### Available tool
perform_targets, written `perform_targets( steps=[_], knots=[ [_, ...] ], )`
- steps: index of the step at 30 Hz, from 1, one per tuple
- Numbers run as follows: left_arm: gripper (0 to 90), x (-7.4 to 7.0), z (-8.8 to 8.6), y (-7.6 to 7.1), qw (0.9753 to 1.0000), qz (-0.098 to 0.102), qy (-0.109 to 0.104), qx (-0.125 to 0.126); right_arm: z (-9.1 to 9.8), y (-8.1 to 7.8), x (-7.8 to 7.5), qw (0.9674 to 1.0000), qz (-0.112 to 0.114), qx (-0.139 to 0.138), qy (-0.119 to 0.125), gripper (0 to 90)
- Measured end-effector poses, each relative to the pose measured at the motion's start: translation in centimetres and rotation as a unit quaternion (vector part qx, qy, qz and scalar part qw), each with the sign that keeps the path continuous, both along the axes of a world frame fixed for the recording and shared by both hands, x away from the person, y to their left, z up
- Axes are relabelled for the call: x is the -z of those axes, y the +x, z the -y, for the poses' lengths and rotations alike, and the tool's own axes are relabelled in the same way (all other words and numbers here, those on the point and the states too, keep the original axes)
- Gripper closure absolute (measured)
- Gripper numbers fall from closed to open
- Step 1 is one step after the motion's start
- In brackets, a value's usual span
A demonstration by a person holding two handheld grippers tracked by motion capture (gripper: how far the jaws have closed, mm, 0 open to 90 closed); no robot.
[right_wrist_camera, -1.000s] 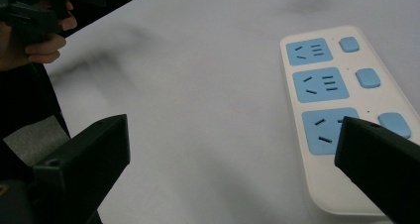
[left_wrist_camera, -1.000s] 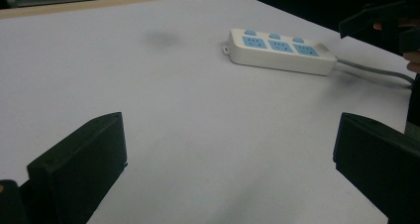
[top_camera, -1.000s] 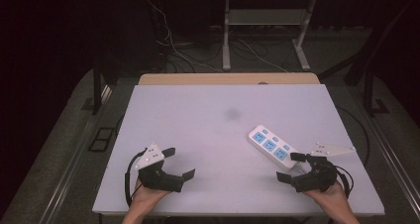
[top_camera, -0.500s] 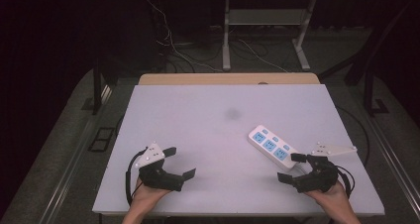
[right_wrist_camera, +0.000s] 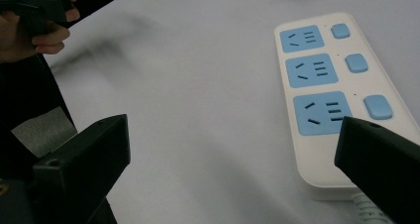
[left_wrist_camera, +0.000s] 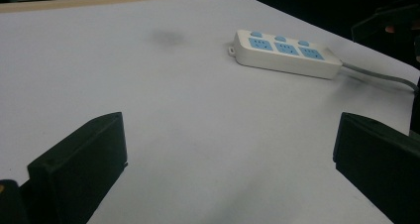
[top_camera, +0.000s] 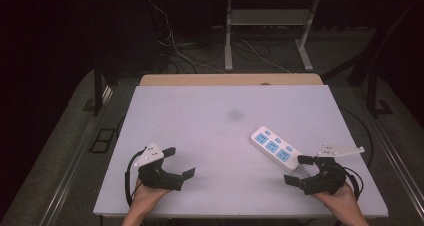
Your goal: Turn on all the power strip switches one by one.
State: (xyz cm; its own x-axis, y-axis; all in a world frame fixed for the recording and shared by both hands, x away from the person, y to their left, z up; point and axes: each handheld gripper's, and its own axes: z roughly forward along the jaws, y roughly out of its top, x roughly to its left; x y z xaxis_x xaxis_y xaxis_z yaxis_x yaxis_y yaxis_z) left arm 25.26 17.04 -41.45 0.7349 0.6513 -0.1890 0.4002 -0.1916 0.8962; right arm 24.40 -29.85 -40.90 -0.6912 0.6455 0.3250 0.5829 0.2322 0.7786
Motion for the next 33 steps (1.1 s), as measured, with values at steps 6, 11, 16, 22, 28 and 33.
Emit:
perform_targets(
  steps=[6, 11, 16, 22, 28, 33],
  knots=[
    [0.0, 0.2, 0.0, 0.1, 1.0000, -0.003, 0.001, 0.002, 0.2, 0.4, -0.5, 0.9999, -0.006, -0.005, -0.012, 0.5],
    [0.0, 0.2, 0.1, 0.1, 1.0000, -0.004, -0.002, 0.005, 0.2, 0.7, -1.0, 0.9997, -0.007, -0.009, -0.020, 0.5],
    [0.0, 0.3, 0.0, 0.1, 0.9999, -0.007, -0.007, 0.005, 0.2, 1.2, -1.7, 0.9996, -0.005, -0.014, -0.024, 0.5],
    [0.0, 0.3, 0.1, 0.1, 0.9999, -0.009, -0.007, 0.007, 0.3, 1.7, -2.1, 0.9994, -0.006, -0.018, -0.029, 0.5],
    [0.0, 0.4, 0.2, 0.1, 0.9998, -0.012, -0.008, 0.012, 0.2, 2.3, -2.7, 0.9988, -0.008, -0.026, -0.040, 0.5],
    [0.0, 0.4, 0.3, 0.1, 0.9998, -0.013, -0.008, 0.013, 0.3, 2.7, -3.1, 0.9980, -0.009, -0.032, -0.054, 0.5]
  ],
)
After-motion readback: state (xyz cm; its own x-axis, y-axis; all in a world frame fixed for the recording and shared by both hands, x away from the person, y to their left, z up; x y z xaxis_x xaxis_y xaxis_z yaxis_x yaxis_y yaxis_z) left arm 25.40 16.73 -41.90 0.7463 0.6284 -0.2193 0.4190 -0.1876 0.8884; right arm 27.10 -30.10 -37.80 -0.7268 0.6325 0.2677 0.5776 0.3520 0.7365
